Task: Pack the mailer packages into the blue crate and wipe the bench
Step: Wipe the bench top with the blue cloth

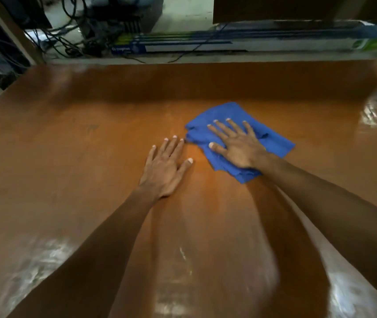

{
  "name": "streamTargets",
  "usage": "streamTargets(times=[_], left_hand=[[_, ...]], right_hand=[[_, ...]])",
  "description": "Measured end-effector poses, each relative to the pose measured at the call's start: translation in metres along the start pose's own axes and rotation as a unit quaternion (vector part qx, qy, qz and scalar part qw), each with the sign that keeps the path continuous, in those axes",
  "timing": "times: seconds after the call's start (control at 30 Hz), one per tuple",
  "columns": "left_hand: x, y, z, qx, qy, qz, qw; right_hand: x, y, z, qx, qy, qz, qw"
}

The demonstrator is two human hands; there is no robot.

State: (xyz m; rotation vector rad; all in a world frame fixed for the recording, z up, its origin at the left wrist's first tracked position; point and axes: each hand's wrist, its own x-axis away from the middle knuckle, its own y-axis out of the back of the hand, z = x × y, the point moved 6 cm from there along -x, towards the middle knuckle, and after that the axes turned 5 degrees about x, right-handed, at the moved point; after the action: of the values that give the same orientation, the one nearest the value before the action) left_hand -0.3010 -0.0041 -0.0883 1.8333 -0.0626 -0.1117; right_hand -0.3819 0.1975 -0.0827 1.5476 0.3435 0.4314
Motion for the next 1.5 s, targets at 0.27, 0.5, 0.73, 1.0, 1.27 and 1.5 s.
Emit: streamTargets(times=[0.27,0.5,0.73,1.0,1.27,1.5], left_hand=[[-0.001,0.001,0.000,-0.013,0.000,-0.015,1.000],[-0.001,0.003,0.001,0.000,0.000,-0.001,1.000],[-0.003,-0.001,0.004,-0.020,0.003,-0.019,1.000],[0.046,0.005,-0.047,-0.026,-0.056,-0.067,0.996],[0.144,-0.017,-0.090,0.013,-0.005,0.004,1.000],[0.203,-0.017,-0.091,-0.001,0.004,-0.014,1.000]], right_hand=[[-0.056,0.008,-0.064,0.004,-0.079,-0.010,0.997],[-0.070,0.014,-0.110,-0.020,-0.119,-0.027,0.992],[0.000,0.007,-0.060,-0.017,0.058,0.003,0.998],[0.102,-0.004,-0.044,0.016,0.013,-0.011,1.000],[0.169,-0.003,-0.013,0.006,-0.065,-0.013,0.998],[0.238,-0.007,-0.020,-0.022,-0.143,-0.007,0.989]])
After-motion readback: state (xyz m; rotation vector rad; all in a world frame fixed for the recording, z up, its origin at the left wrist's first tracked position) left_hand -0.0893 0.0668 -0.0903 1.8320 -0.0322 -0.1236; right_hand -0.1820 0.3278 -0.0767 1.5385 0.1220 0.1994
